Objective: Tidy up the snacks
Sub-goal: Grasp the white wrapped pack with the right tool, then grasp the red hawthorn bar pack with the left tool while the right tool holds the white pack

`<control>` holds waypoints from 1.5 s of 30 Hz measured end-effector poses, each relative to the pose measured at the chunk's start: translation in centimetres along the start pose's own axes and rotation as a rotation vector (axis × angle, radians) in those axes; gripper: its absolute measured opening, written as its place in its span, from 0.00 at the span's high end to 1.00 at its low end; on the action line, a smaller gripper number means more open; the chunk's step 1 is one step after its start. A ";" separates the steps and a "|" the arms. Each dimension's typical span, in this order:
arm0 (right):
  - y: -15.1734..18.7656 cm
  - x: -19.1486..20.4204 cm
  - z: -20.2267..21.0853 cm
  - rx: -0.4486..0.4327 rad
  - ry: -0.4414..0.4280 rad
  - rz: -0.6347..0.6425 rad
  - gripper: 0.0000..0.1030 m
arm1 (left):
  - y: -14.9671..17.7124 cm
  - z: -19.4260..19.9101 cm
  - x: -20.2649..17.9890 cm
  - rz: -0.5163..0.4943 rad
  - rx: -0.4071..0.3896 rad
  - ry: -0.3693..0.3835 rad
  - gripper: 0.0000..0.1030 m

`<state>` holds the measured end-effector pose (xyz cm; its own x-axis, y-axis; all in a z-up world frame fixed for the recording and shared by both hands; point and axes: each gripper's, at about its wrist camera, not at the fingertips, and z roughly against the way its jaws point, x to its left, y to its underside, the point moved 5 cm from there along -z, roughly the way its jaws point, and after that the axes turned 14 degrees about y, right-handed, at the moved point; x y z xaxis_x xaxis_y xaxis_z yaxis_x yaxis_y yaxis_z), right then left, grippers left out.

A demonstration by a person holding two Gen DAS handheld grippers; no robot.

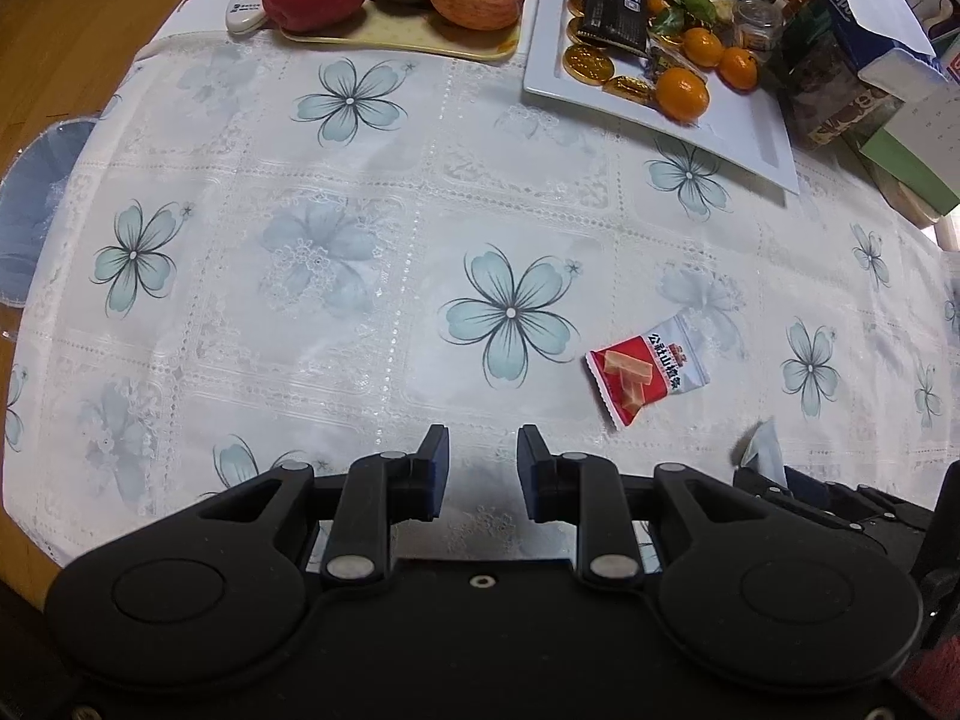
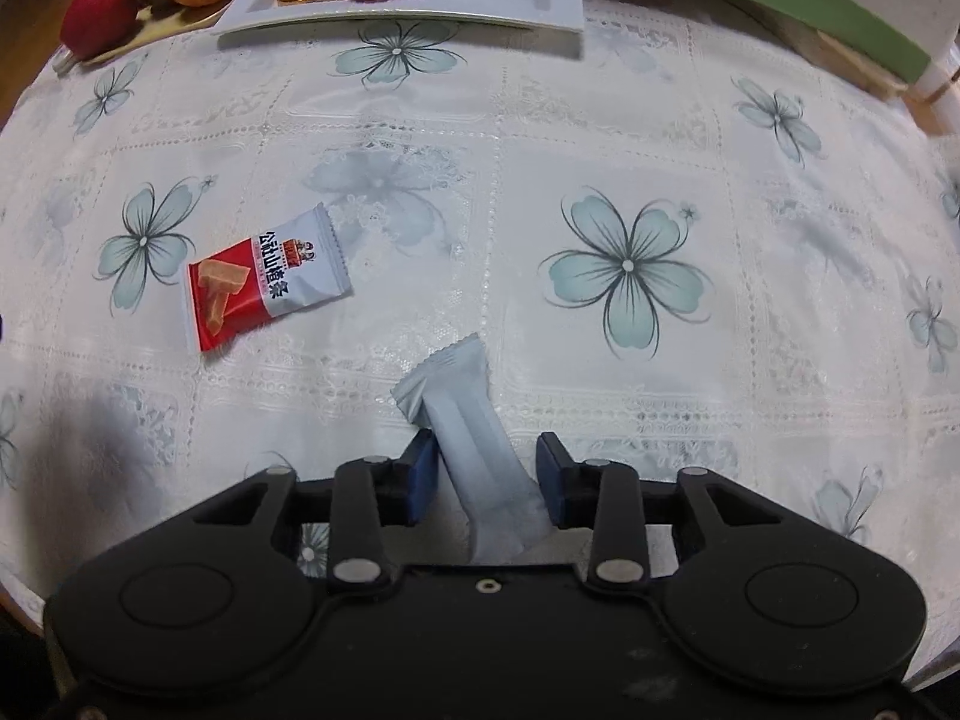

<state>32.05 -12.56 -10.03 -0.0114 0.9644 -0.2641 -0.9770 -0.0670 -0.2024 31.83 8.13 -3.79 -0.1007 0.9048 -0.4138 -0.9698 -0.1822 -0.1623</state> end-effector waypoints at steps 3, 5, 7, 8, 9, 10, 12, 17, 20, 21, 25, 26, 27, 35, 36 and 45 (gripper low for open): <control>0.3 -0.7 0.2 0.012 -0.041 -0.057 0.79 | 0.1 -0.9 -0.5 -0.004 0.019 -0.007 0.67; 0.4 -1.6 0.6 0.013 -0.084 -0.111 0.79 | 0.3 -1.6 -0.9 -0.018 0.029 -0.021 0.67; 0.5 -2.5 1.1 0.012 -0.131 -0.167 0.79 | 0.5 -2.2 -1.4 -0.031 0.041 -0.021 0.67; 0.5 -3.0 1.4 0.009 -0.154 -0.198 0.79 | 0.6 -2.6 -1.6 -0.037 0.049 -0.009 0.67; 0.5 -3.5 1.7 0.005 -0.173 -0.228 0.79 | 0.7 -2.9 -1.9 -0.039 0.054 0.009 0.67; 0.5 -4.1 1.9 -0.001 -0.191 -0.261 0.79 | 0.7 -3.2 -2.1 -0.037 0.057 0.027 0.67; 0.6 -5.3 2.0 -0.021 -0.230 -0.327 0.79 | 0.5 -3.6 -2.7 -0.034 0.051 0.064 0.67; 0.8 -7.4 0.4 0.081 -0.224 -0.427 0.79 | -0.3 -4.3 -4.2 -0.092 -0.014 0.049 0.67; 0.9 -8.3 0.4 0.113 -0.232 -0.457 0.79 | -0.5 -4.7 -5.2 -0.162 -0.044 0.031 0.67; 0.9 -8.6 0.7 0.112 -0.234 -0.455 0.79 | -0.5 -4.8 -5.5 -0.186 -0.053 0.025 0.67; 0.9 -9.2 2.3 0.087 -0.277 -0.452 0.79 | -0.2 -5.6 -6.9 -0.311 -0.077 0.003 0.67; 1.0 -9.3 2.6 0.084 -0.284 -0.450 0.79 | 0.0 -5.8 -7.3 -0.351 -0.076 -0.002 0.66; 1.1 -9.4 2.9 0.083 -0.295 -0.451 0.79 | 0.2 -6.0 -7.7 -0.389 -0.074 -0.006 0.66; 1.8 -9.9 3.2 0.151 -0.376 -0.487 0.79 | 2.1 -7.6 -9.7 -0.682 -0.089 -0.136 0.64; 1.8 -9.9 3.2 0.158 -0.389 -0.491 0.79 | 2.1 -7.9 -9.7 -0.697 -0.083 -0.141 0.63; 1.0 -10.5 3.8 0.160 -0.424 -0.526 0.78 | 1.7 -9.6 -9.8 -0.774 -0.032 -0.118 0.61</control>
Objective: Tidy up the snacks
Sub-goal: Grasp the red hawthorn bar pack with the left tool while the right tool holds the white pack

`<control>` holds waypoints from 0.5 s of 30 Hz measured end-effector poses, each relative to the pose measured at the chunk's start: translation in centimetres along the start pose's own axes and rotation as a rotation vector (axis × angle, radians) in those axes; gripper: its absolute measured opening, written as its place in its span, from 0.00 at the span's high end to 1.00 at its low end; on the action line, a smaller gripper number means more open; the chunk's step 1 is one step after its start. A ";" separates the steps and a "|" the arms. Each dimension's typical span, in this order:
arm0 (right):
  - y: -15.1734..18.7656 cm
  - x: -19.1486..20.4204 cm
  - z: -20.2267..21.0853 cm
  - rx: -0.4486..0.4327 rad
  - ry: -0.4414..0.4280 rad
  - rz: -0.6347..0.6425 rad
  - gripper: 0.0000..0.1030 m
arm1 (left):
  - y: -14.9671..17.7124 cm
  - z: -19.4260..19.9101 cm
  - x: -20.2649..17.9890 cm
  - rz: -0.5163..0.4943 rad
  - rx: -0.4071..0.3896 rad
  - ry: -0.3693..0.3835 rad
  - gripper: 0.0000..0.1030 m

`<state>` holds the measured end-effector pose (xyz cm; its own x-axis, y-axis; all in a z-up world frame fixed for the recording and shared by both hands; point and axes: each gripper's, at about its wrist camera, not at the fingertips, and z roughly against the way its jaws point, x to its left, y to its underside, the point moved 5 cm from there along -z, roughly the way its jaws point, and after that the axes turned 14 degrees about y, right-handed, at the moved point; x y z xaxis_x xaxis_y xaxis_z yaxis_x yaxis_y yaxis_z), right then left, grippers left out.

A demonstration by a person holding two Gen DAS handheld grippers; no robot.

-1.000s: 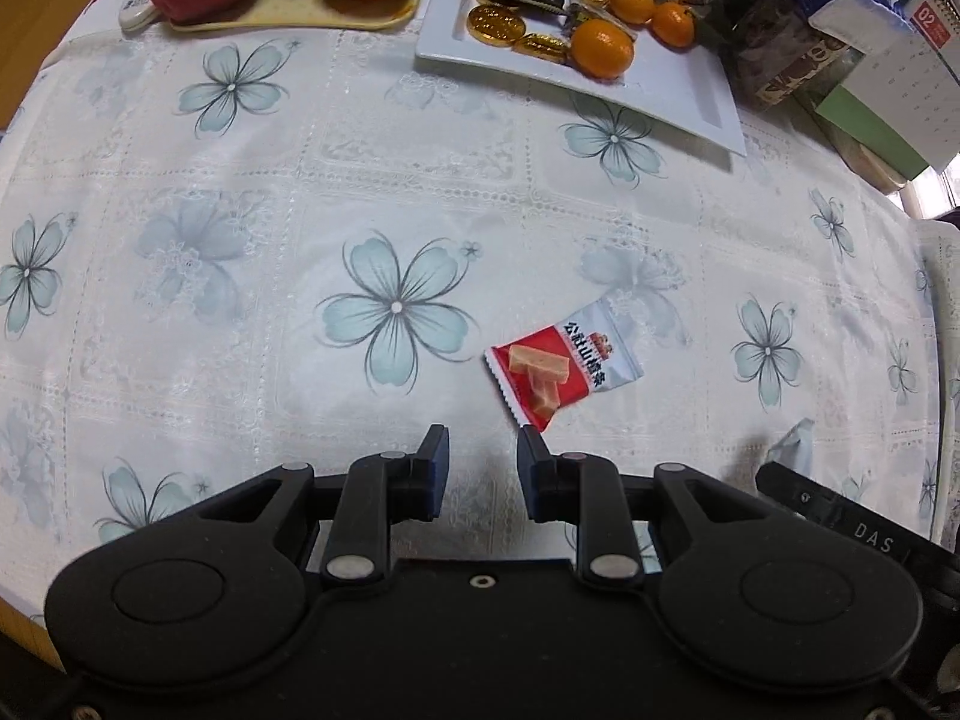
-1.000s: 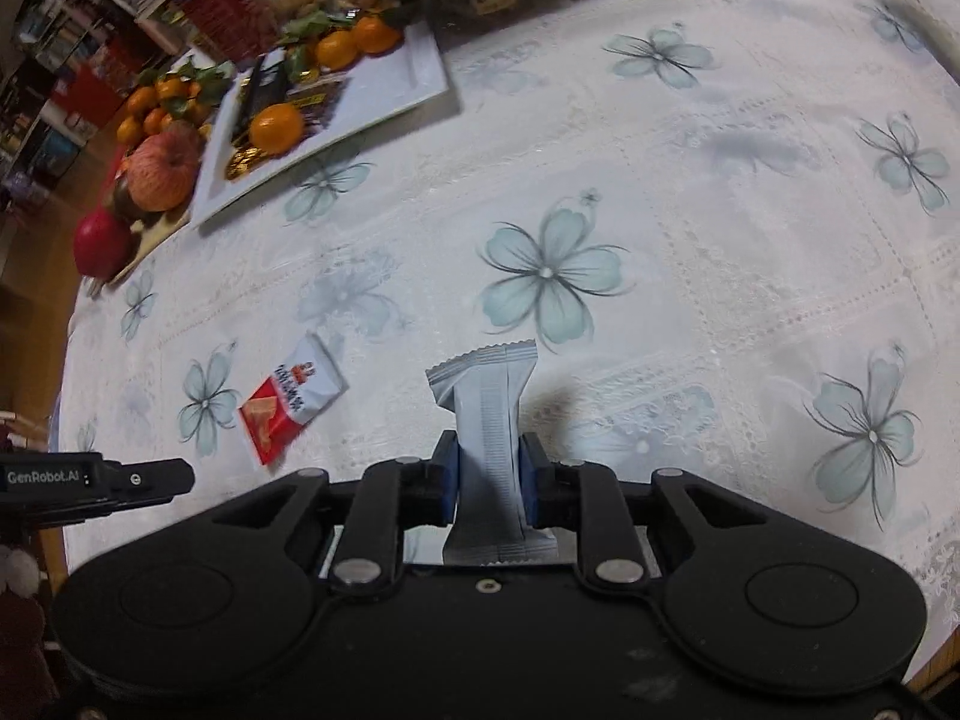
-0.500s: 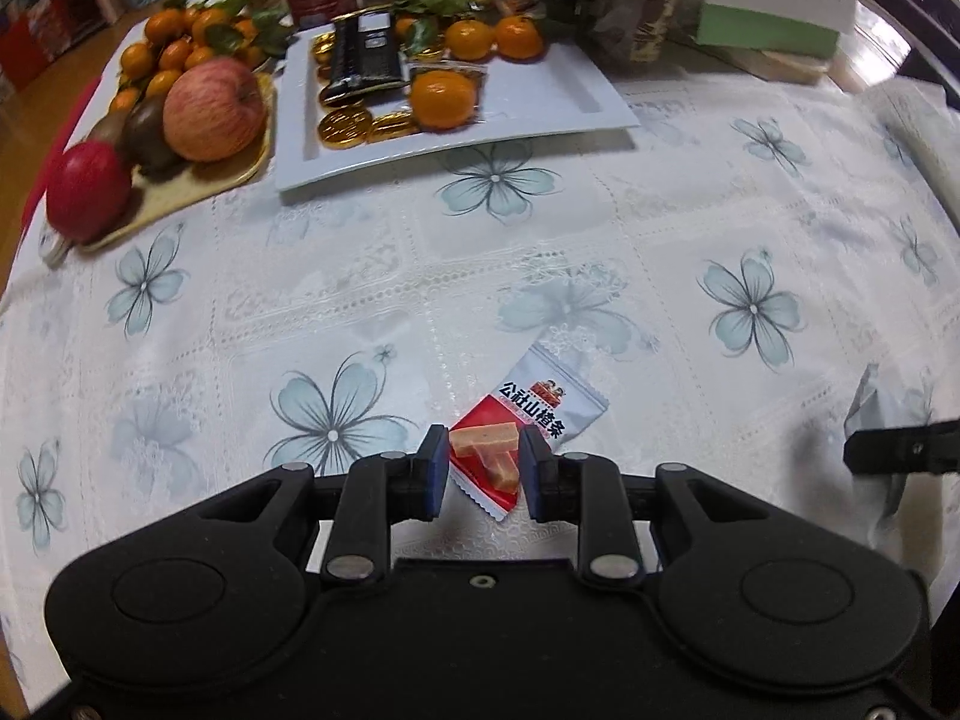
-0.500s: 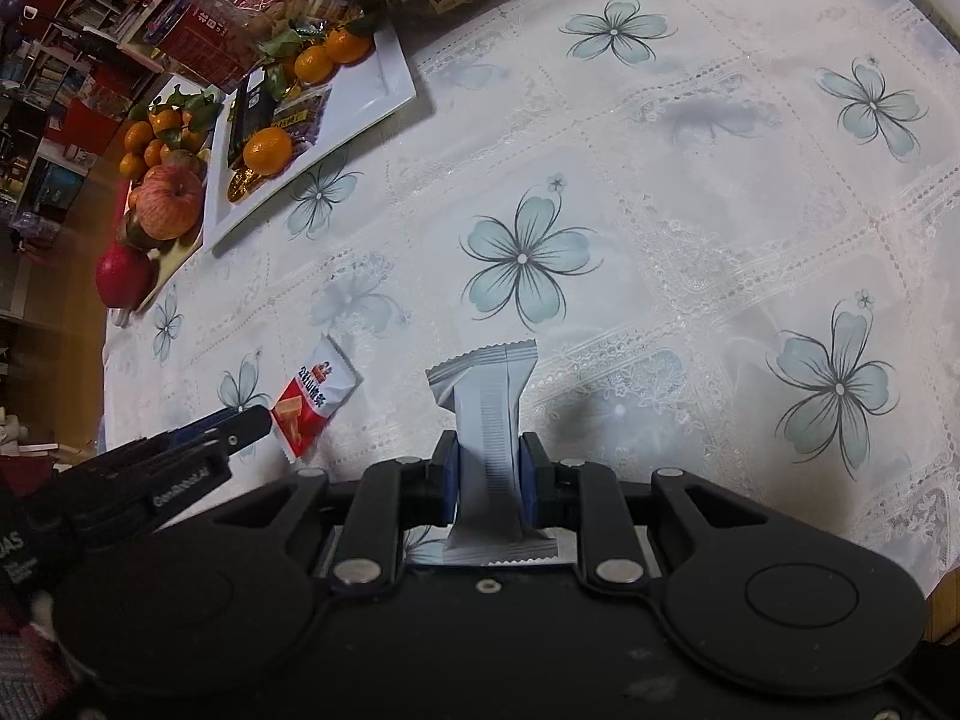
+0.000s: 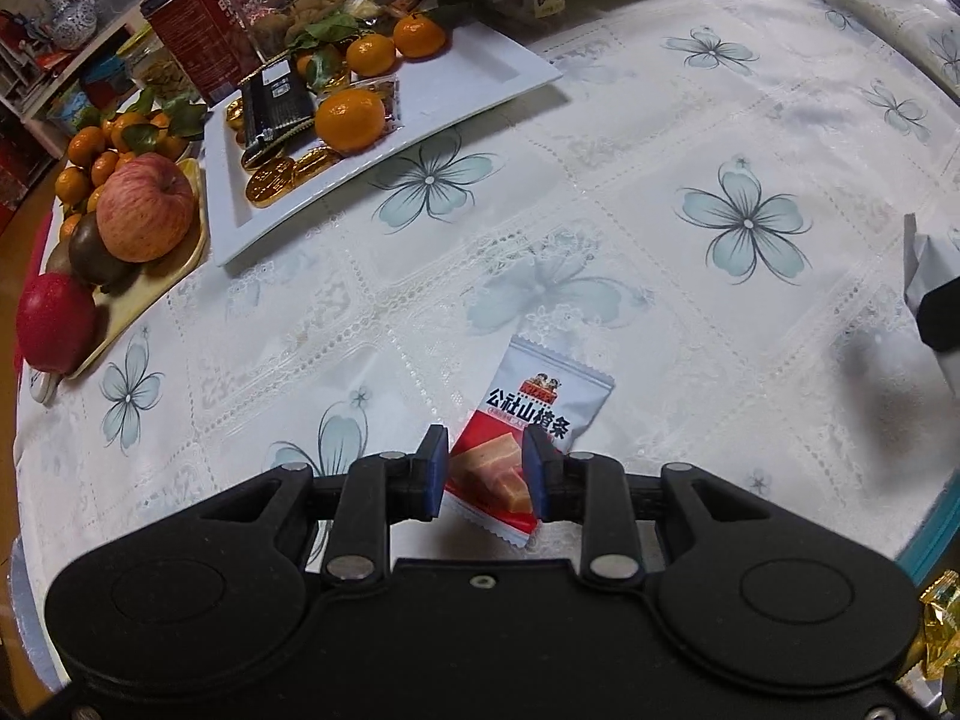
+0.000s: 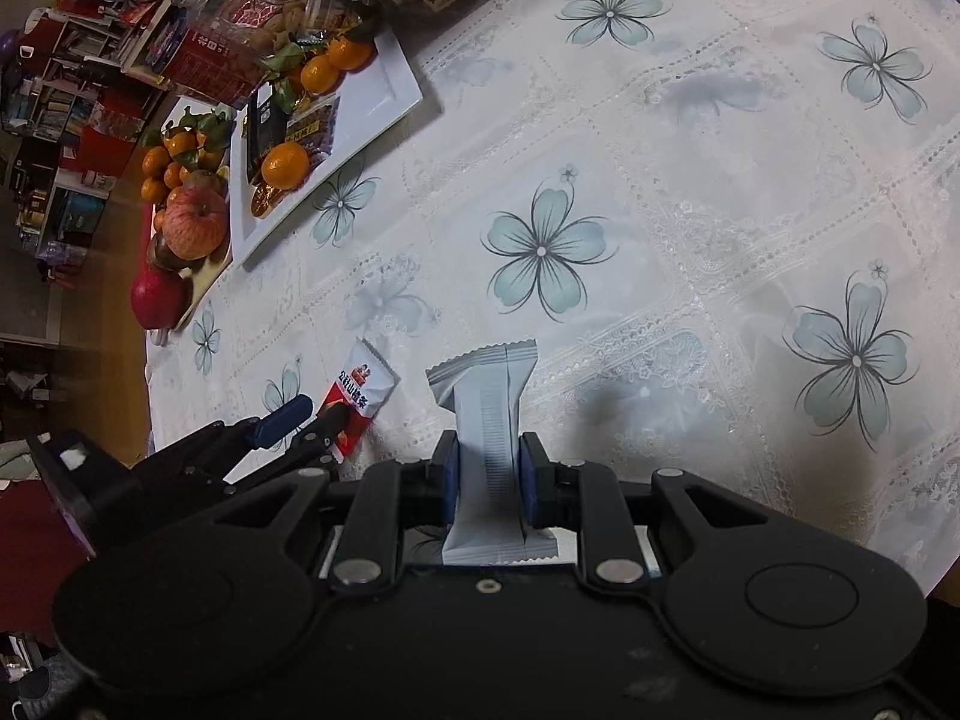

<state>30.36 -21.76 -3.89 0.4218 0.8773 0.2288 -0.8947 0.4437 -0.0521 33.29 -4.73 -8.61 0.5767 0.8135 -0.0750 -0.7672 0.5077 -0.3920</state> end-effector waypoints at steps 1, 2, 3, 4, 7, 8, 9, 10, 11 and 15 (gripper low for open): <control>0.0 0.0 0.0 0.004 -0.002 -0.002 0.78 | -0.1 -0.1 0.1 0.000 0.001 0.007 0.59; -0.1 0.0 -0.1 0.008 -0.002 -0.004 0.78 | -0.2 -0.1 0.1 -0.007 -0.002 0.014 0.56; -0.1 0.0 -0.2 0.011 -0.002 -0.006 0.78 | -0.2 -0.1 0.1 -0.016 -0.001 0.025 0.55; -0.1 0.0 -0.2 0.013 -0.002 -0.005 0.78 | -0.2 -0.2 0.0 -0.032 0.006 0.041 0.55; -0.1 0.2 -0.3 0.017 0.000 -0.004 0.78 | -0.1 -0.2 0.1 -0.069 0.008 0.067 0.54; -0.1 0.2 -0.4 0.018 0.002 -0.003 0.78 | -0.2 -0.2 0.3 -0.059 0.007 0.077 0.53; -0.1 0.3 -0.5 0.019 0.005 -0.002 0.78 | -0.2 -0.3 0.6 -0.036 0.007 0.085 0.51; -0.1 0.4 -0.6 0.021 0.007 -0.001 0.78 | -0.3 -0.3 0.8 -0.013 0.006 0.096 0.51; -0.1 0.5 -0.7 0.023 0.009 0.001 0.78 | -0.3 -0.4 1.0 0.003 0.005 0.113 0.50; 0.0 1.0 -1.0 0.029 0.014 0.015 0.78 | -0.2 -0.4 1.1 0.016 0.008 0.150 0.50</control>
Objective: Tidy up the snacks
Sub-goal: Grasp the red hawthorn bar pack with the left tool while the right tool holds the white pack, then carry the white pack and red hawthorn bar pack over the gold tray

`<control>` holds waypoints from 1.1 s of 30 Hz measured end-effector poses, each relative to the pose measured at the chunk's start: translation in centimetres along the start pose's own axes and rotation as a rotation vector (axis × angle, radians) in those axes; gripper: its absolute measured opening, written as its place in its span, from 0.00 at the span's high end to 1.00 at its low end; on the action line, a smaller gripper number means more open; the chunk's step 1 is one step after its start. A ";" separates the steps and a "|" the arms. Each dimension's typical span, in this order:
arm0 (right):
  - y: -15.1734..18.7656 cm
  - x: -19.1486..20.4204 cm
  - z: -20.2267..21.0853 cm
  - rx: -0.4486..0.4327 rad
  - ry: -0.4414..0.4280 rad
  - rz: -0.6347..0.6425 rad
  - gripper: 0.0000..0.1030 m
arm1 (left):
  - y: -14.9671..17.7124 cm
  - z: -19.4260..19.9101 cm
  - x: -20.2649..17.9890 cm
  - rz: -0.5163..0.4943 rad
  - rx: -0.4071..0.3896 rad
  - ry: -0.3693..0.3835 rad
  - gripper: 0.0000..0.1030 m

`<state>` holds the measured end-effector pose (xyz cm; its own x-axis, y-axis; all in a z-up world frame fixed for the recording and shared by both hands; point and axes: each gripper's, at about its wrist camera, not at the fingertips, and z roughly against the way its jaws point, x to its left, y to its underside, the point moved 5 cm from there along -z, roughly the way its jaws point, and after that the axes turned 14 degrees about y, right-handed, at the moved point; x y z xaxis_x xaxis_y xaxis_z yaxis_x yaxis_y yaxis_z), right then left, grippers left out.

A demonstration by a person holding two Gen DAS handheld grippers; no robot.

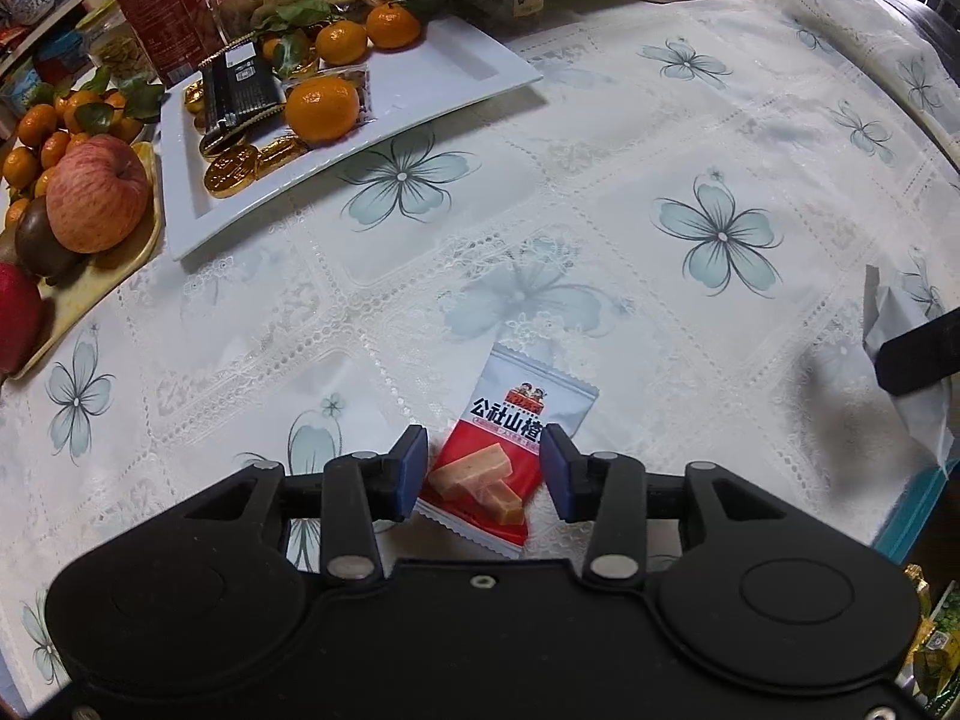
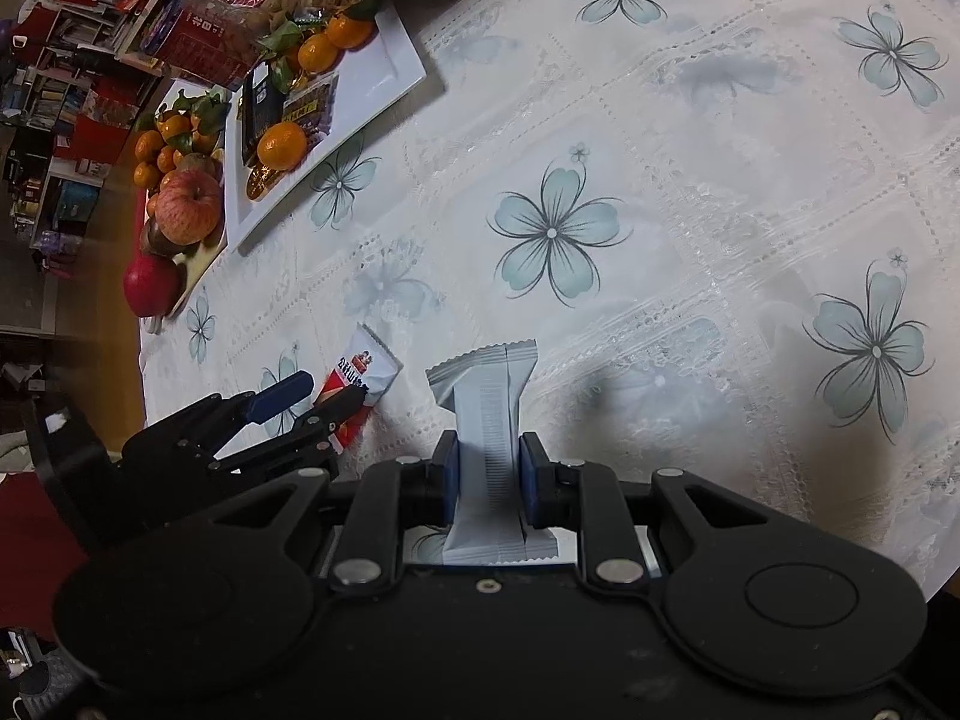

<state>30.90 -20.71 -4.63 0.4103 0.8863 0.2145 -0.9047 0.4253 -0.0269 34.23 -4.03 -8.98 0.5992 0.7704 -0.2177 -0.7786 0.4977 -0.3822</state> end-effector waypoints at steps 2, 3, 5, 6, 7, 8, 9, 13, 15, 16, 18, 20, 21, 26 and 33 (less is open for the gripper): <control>0.1 0.2 -0.1 0.001 0.003 0.004 0.78 | 0.1 -0.2 0.0 0.004 0.010 0.009 0.50; 0.1 0.2 -0.2 0.003 0.004 0.004 0.78 | 0.2 -0.3 -0.1 0.004 0.014 0.012 0.50; 0.1 0.2 -0.3 0.005 0.006 0.005 0.78 | 0.2 -0.6 -0.1 0.004 0.021 0.003 0.47; 0.1 0.2 -0.3 0.006 0.006 0.006 0.78 | 0.2 -0.7 -0.1 0.009 0.023 -0.002 0.46; 0.1 0.2 -0.3 0.005 0.006 0.006 0.78 | 0.2 -0.9 -0.1 0.015 0.026 -0.005 0.46; 0.1 0.2 -0.4 0.005 0.006 0.009 0.78 | 0.2 -1.0 -0.1 0.019 0.025 -0.010 0.45; 0.1 0.3 -0.4 0.004 0.008 0.012 0.78 | 0.1 -1.2 -0.1 0.024 0.026 -0.011 0.45; 0.2 0.4 -0.5 0.004 0.012 0.021 0.78 | -0.3 -1.4 0.0 0.064 0.016 0.003 0.45; 0.2 0.5 -0.6 0.005 0.018 0.023 0.78 | -0.4 -1.5 0.1 0.096 0.012 0.013 0.43; 0.2 0.5 -0.7 0.006 0.021 0.024 0.78 | -0.5 -1.5 0.1 0.113 0.010 0.018 0.42; 0.2 0.6 -0.9 0.007 0.027 0.025 0.78 | -0.6 -1.6 0.1 0.136 0.006 0.016 0.40; 0.2 0.7 -1.0 0.005 0.036 0.032 0.78 | -0.7 -1.7 0.0 0.152 0.007 0.000 0.40; 0.2 0.8 -1.0 0.003 0.040 0.036 0.78 | -0.8 -1.7 0.0 0.161 0.006 -0.008 0.41; 0.3 0.7 -1.4 -0.004 0.066 0.051 0.78 | -1.0 -1.2 1.2 0.316 0.004 -0.035 0.58; 0.2 0.5 -1.8 -0.018 0.101 0.058 0.78 | -0.6 0.2 2.0 0.522 -0.003 0.046 0.59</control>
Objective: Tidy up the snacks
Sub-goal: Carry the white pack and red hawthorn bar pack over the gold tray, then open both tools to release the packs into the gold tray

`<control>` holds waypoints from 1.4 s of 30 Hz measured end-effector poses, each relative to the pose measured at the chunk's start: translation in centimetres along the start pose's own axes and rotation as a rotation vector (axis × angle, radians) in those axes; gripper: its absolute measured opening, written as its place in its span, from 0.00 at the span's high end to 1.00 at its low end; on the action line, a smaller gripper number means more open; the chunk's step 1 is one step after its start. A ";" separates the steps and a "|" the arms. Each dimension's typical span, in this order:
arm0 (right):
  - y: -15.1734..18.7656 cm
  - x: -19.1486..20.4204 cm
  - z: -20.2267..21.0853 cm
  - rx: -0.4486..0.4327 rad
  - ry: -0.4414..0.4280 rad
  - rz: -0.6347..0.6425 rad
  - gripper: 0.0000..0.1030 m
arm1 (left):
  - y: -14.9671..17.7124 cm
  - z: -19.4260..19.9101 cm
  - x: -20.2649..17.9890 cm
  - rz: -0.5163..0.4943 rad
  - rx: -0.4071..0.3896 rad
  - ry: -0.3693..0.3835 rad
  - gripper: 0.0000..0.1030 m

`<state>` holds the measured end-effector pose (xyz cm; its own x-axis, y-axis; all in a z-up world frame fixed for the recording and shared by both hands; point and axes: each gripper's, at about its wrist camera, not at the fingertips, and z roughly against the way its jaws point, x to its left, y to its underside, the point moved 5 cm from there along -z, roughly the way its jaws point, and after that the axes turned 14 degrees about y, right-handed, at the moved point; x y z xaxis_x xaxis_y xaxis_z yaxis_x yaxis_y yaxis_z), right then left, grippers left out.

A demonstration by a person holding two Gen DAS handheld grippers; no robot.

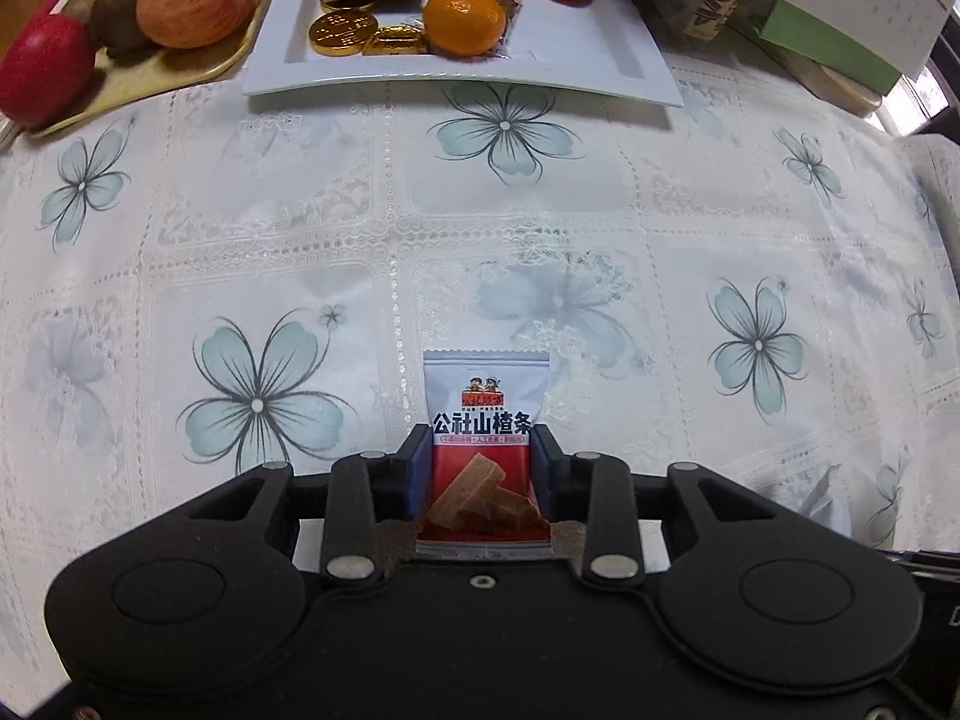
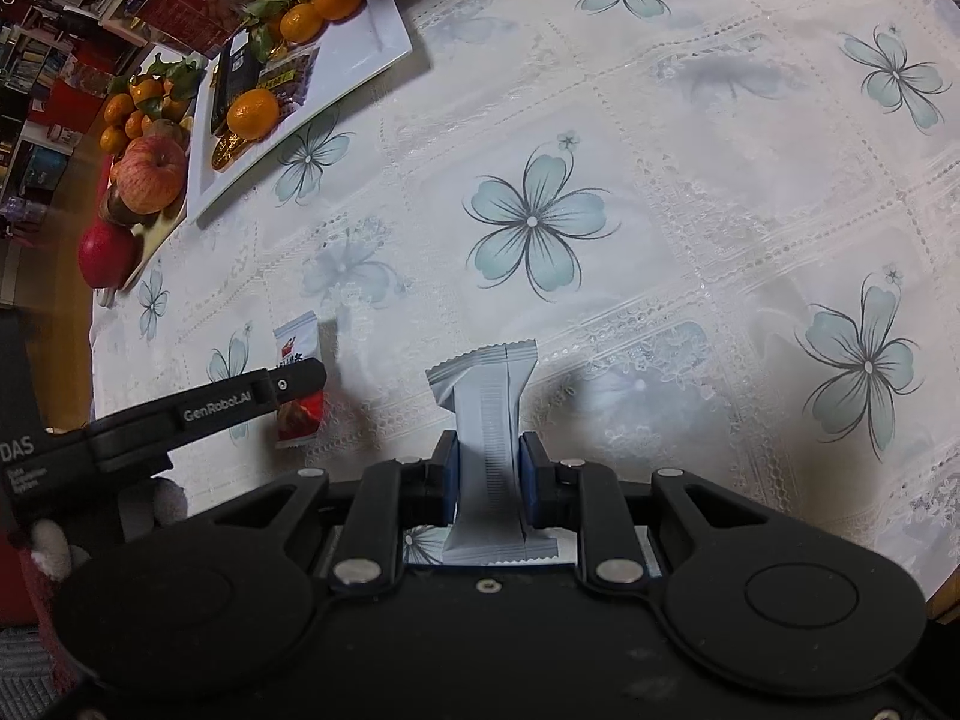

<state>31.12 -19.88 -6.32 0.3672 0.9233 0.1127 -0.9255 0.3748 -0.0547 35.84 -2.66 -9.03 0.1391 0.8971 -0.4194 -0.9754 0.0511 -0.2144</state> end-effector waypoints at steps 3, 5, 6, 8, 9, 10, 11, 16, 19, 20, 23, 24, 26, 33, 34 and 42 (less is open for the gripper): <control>-0.1 0.1 0.1 -0.009 -0.003 0.002 0.78 | 0.5 1.2 -0.3 0.059 -0.005 0.046 0.59; -0.1 0.2 0.3 -0.020 -0.018 0.004 0.78 | 1.1 2.2 -0.6 0.092 -0.005 0.085 0.59; -0.1 0.3 0.5 -0.025 -0.028 0.007 0.78 | 1.5 2.7 -0.7 0.106 -0.006 0.102 0.59; 0.0 0.5 0.7 -0.040 -0.044 0.012 0.78 | 2.5 3.6 -1.0 0.121 -0.009 0.129 0.59; 0.1 0.6 0.9 -0.050 -0.052 0.016 0.78 | 2.8 4.0 -1.2 0.122 -0.016 0.138 0.59; 0.2 0.6 1.1 -0.062 -0.058 0.022 0.78 | 3.2 4.4 -1.4 0.114 -0.027 0.143 0.59; 0.3 0.7 1.2 -0.075 -0.062 0.029 0.78 | 3.7 4.9 -1.7 0.101 -0.042 0.144 0.59; 2.0 0.3 2.5 -0.160 -0.075 0.065 0.78 | 7.3 6.6 -2.6 0.021 -0.094 0.144 0.59; 3.2 -0.1 3.4 -0.218 -0.079 0.086 0.78 | 9.6 7.4 -3.3 -0.030 -0.119 0.153 0.59; 3.6 -0.2 3.7 -0.244 -0.080 0.095 0.78 | 10.3 7.5 -3.4 -0.045 -0.125 0.150 0.59; 5.0 -1.0 4.4 -0.287 -0.099 0.089 0.78 | 12.5 7.9 -3.7 -0.068 -0.138 0.149 0.59; 5.6 -1.4 4.5 -0.287 -0.114 0.075 0.78 | 13.2 8.0 -3.7 -0.069 -0.136 0.153 0.59; 6.7 -2.3 4.6 -0.280 -0.144 0.047 0.78 | 14.4 7.9 -3.6 -0.057 -0.131 0.161 0.59; 10.6 -4.7 4.7 -0.318 -0.112 0.029 0.78 | 17.1 7.1 -3.7 -0.050 -0.078 0.155 0.59; 11.0 -4.9 4.6 -0.306 -0.118 0.025 0.78 | 17.4 6.9 -3.8 -0.044 -0.068 0.165 0.59; 14.2 -3.5 3.5 -0.202 -0.169 0.132 0.78 | 17.8 5.6 -3.2 0.013 -0.003 0.154 0.59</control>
<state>16.41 -18.09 -4.00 0.2088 0.9443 0.2544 -0.9209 0.2774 -0.2739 17.08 -2.14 -6.57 0.1511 0.8200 -0.5521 -0.9768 0.0381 -0.2108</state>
